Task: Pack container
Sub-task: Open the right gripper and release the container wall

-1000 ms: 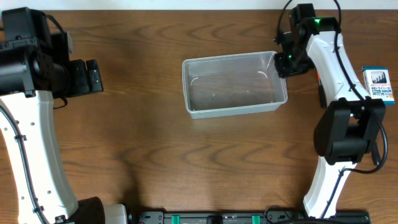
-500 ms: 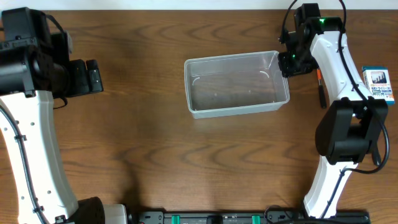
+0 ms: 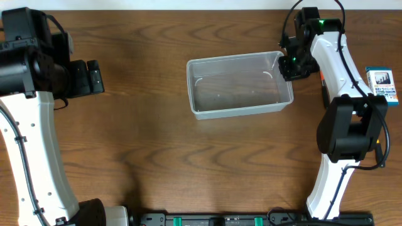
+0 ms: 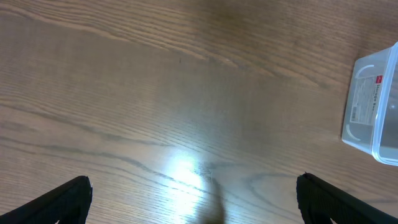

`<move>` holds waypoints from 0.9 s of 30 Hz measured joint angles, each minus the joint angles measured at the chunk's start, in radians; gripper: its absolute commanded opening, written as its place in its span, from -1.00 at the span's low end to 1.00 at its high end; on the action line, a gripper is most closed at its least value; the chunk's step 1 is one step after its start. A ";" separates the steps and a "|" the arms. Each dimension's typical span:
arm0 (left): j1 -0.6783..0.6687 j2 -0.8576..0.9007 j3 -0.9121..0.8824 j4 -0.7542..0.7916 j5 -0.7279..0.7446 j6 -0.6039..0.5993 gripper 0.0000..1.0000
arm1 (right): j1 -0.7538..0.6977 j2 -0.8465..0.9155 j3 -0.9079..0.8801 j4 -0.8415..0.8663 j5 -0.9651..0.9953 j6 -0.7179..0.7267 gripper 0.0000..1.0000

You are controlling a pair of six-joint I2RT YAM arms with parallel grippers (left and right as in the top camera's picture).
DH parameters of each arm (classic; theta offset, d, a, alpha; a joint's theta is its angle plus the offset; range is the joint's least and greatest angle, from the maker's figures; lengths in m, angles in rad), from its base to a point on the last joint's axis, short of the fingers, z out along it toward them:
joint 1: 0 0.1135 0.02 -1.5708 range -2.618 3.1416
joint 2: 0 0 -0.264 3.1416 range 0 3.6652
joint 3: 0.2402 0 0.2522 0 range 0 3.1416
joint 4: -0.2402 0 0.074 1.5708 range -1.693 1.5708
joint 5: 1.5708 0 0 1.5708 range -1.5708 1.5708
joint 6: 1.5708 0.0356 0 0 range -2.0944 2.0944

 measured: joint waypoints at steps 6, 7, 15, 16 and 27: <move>0.000 0.000 0.000 0.000 0.000 0.000 0.96 | 0.000 0.000 0.000 -0.014 -0.002 0.024 -0.98; 0.000 0.000 0.000 0.000 0.000 0.000 0.96 | 0.000 0.000 0.000 -0.015 -0.003 0.031 -0.98; 0.000 0.000 0.000 0.000 0.000 0.000 0.96 | 0.000 0.000 0.000 -0.034 -0.003 0.117 -0.98; 0.000 0.000 0.000 0.000 0.000 0.000 0.96 | 0.000 0.000 0.000 -0.037 -0.003 0.129 -0.98; 0.000 0.000 0.000 0.000 0.000 0.000 0.96 | 0.000 0.000 0.000 -0.050 -0.006 0.213 -0.98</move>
